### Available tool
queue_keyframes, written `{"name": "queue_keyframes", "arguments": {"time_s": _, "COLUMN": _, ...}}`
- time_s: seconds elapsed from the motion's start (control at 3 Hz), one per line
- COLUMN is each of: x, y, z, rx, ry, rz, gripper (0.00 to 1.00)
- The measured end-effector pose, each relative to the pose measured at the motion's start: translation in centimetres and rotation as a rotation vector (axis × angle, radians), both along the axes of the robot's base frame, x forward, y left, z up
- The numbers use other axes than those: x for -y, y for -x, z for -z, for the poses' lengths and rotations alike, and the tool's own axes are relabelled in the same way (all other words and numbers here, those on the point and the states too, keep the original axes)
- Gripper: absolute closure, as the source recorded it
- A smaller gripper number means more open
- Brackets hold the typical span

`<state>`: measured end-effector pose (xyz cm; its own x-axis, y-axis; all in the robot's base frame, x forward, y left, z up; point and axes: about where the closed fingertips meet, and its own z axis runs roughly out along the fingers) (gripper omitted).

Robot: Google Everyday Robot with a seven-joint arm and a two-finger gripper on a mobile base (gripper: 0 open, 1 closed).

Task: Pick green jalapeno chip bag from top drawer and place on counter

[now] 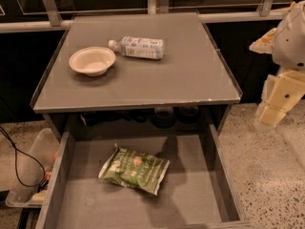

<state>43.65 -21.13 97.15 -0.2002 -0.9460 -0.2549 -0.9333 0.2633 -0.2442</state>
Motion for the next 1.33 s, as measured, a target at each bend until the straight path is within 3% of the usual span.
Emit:
{"name": "queue_keyframes", "arguments": {"time_s": 0.33, "x": -3.0, "y": 2.1, "z": 1.5, "rx": 0.04, "ry": -0.088, "rz": -0.093, "gripper": 0.0}}
{"name": "queue_keyframes", "arguments": {"time_s": 0.67, "x": -5.7, "y": 5.2, "z": 6.7, "rx": 0.017, "ry": -0.211, "rz": -0.18, "gripper": 0.0}}
{"name": "queue_keyframes", "arguments": {"time_s": 1.0, "x": -6.8, "y": 6.9, "z": 8.8, "rx": -0.028, "ry": -0.264, "rz": -0.208, "gripper": 0.0}}
{"name": "queue_keyframes", "arguments": {"time_s": 1.33, "x": -6.8, "y": 6.9, "z": 8.8, "rx": -0.028, "ry": -0.263, "rz": -0.207, "gripper": 0.0}}
